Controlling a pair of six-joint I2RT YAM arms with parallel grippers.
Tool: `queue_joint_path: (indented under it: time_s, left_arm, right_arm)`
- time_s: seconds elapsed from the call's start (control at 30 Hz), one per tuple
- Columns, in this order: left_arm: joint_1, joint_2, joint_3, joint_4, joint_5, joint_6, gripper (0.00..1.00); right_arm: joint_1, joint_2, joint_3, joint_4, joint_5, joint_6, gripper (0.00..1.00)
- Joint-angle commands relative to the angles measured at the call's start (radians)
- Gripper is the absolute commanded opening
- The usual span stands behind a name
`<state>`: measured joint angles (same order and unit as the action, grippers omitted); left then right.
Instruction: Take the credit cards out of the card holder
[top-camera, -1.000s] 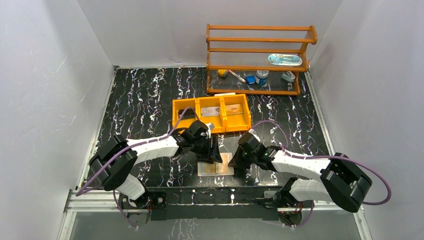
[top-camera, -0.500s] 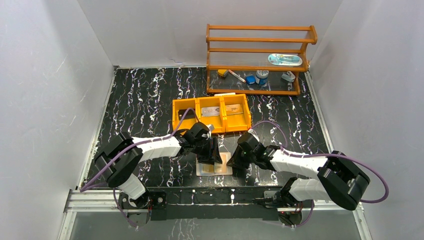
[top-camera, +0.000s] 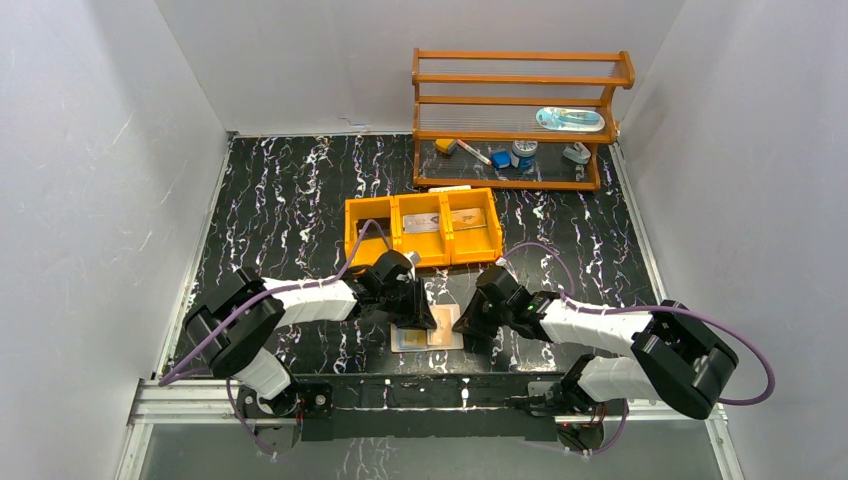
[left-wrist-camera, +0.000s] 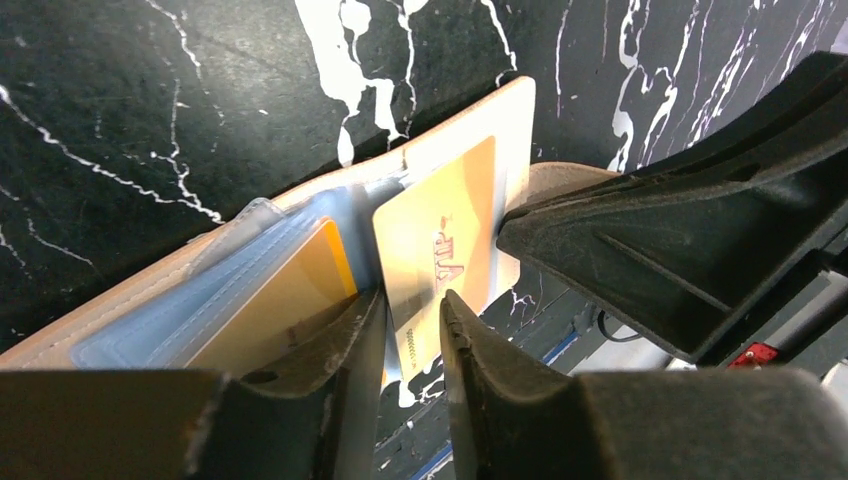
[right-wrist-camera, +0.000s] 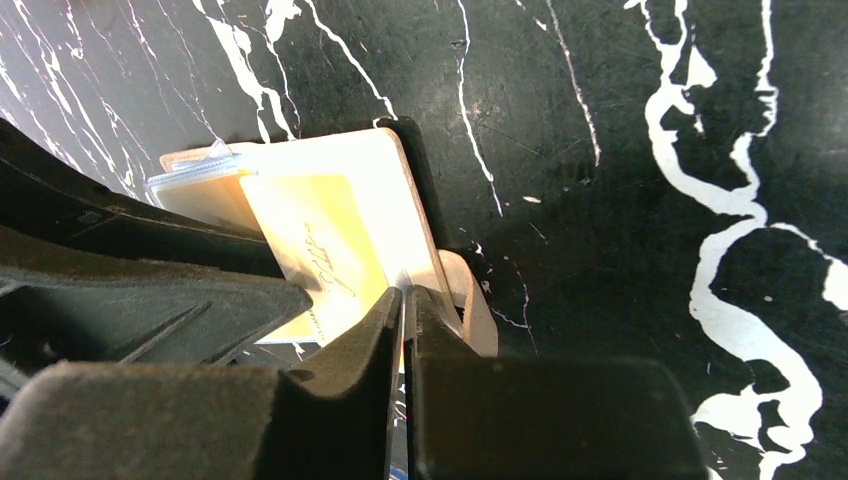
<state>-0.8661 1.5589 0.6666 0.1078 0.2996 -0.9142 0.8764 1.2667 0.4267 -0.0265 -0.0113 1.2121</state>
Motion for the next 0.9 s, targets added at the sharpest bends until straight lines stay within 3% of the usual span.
queue_joint_path:
  time_s: [0.0, 0.2, 0.87]
  left_arm:
    - [-0.006, -0.01, -0.035, -0.013, -0.036, -0.004, 0.22]
    - [-0.006, -0.032, -0.021, -0.02, -0.036, 0.003, 0.0]
    - [-0.005, -0.124, 0.007, -0.209, -0.128, 0.079, 0.0]
  right_arm:
    - [0.014, 0.075, -0.065, -0.064, 0.018, -0.005, 0.13]
    - [0.013, 0.067, -0.065, -0.066, 0.026, -0.003, 0.13]
    - [0.007, 0.025, -0.028, -0.094, 0.04, -0.026, 0.17]
